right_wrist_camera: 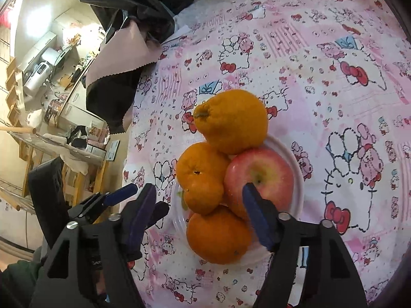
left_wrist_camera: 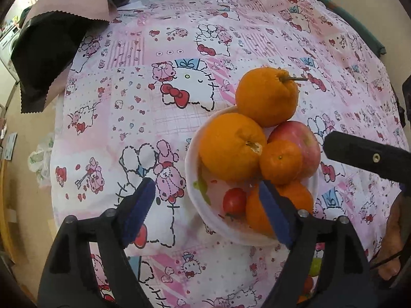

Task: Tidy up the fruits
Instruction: 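Open the left tool and lift it away from the plate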

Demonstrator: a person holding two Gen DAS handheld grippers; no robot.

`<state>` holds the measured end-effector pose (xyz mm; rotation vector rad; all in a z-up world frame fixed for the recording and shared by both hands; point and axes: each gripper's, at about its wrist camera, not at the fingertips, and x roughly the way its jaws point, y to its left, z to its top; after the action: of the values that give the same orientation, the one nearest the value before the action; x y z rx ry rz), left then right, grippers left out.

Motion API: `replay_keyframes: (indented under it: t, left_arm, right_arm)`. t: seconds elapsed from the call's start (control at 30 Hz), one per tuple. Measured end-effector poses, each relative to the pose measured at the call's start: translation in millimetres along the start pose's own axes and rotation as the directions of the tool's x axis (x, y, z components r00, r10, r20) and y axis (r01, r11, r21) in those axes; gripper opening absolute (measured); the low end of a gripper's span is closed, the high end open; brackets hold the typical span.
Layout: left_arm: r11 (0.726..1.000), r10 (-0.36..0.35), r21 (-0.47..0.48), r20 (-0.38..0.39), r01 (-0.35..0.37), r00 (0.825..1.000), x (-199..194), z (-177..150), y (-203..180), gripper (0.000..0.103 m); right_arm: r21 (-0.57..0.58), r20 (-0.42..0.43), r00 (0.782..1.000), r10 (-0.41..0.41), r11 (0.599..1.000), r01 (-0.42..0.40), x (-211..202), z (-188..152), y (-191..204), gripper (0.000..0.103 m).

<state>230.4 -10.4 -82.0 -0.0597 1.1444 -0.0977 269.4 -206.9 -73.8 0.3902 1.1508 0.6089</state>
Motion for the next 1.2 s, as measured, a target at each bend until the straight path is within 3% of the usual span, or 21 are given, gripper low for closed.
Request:
replay_keyframes:
  t: [0.13,0.53,0.97,1.2]
  left_arm:
    - [1.000,0.007,0.003,0.027,-0.007,1.000,-9,-2,-2,0.080]
    - [0.996,0.081,0.016,0.137,-0.084,0.987,-51,-19,-10,0.080]
    - [0.999,0.042,0.019,0.122,-0.045,0.992,-77,-60,-16,0.080]
    - [0.999,0.031,0.014,0.153,-0.033,0.988,-95,-80,-18,0.080]
  right_arm:
    - [-0.006,0.026,0.999,-0.031,0.999,0.031,-10,-4,1,0.082]
    - [0.020,0.092,0.994,-0.060,0.998,0.058,-54,-29,6,0.083]
    - [0.102,0.112,0.991,-0.069,0.993,0.058,-91,-75,1,0.083]
    - [0.124,0.112,0.988,-0.105,0.988,0.091,-99,-98,0,0.083]
